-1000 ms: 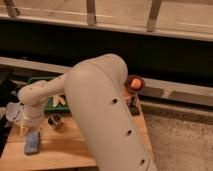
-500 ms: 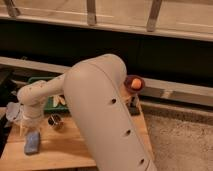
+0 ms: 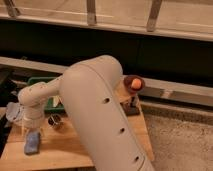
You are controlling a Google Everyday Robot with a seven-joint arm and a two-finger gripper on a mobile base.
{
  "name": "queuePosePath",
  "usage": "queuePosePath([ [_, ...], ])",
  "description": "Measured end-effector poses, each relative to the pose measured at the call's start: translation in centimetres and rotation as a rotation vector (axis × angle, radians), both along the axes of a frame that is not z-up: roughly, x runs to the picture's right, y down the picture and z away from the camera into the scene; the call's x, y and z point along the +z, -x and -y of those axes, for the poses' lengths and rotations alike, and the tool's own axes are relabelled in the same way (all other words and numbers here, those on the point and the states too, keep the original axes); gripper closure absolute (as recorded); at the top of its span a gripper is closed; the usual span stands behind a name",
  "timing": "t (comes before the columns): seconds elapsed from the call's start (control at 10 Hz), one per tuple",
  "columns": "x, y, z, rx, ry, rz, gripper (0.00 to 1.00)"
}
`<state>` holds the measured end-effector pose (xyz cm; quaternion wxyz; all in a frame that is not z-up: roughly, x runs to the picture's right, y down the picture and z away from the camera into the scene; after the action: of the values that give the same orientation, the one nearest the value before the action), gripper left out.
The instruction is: Place sponge in metal cup
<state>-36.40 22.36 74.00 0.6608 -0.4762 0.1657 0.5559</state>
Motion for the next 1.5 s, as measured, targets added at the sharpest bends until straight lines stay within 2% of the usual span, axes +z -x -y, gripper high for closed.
queuePosePath([
  [0.5,1.6,1.2,-1.6,0.016,0.038,0.034,0.39],
  [0.8,2.5,0.8,-2.4,0.033,0.063,0.031,0.39],
  [1.0,3.1,0.9,-3.3,0.036,0.076,0.026,0.50],
  [1.1,3.2,1.1,-3.6,0.034,0.075,0.025,0.62],
  [1.3,3.3,1.1,-3.5,0.034,0.065,0.020,0.82],
  [1.5,3.0,1.3,-3.4,0.029,0.046,0.025,0.87],
])
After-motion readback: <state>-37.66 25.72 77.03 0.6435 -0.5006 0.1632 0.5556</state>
